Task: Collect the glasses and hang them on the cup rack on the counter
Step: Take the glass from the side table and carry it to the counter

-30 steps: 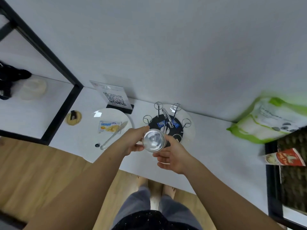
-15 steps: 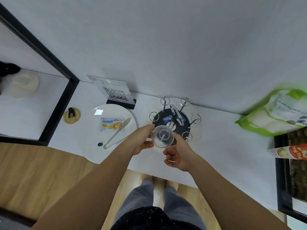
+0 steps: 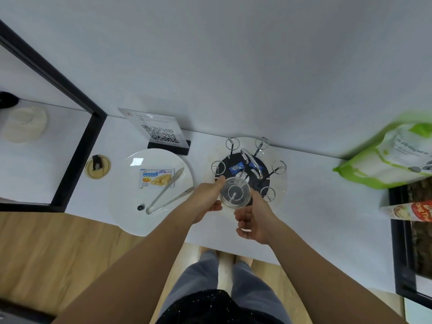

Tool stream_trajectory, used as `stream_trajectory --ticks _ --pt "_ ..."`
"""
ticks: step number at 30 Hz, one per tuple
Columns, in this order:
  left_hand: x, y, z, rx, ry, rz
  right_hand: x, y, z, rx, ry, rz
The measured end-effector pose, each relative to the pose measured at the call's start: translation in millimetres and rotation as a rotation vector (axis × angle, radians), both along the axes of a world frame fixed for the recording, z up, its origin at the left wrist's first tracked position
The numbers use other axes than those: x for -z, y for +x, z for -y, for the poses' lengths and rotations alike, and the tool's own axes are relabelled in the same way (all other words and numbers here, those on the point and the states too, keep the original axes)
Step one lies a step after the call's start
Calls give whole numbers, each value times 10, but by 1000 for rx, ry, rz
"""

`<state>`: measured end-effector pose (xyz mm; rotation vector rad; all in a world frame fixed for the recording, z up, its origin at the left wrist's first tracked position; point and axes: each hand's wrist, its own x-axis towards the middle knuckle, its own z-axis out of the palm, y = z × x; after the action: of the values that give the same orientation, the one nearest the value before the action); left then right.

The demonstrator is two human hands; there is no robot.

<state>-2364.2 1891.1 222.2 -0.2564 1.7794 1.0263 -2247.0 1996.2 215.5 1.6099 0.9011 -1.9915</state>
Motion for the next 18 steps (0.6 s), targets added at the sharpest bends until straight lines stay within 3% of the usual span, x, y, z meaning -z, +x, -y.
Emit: stream_trajectory --ticks 18 --pt "-45 -31 3 21 -49 -66 -56 137 22 -25 122 93"
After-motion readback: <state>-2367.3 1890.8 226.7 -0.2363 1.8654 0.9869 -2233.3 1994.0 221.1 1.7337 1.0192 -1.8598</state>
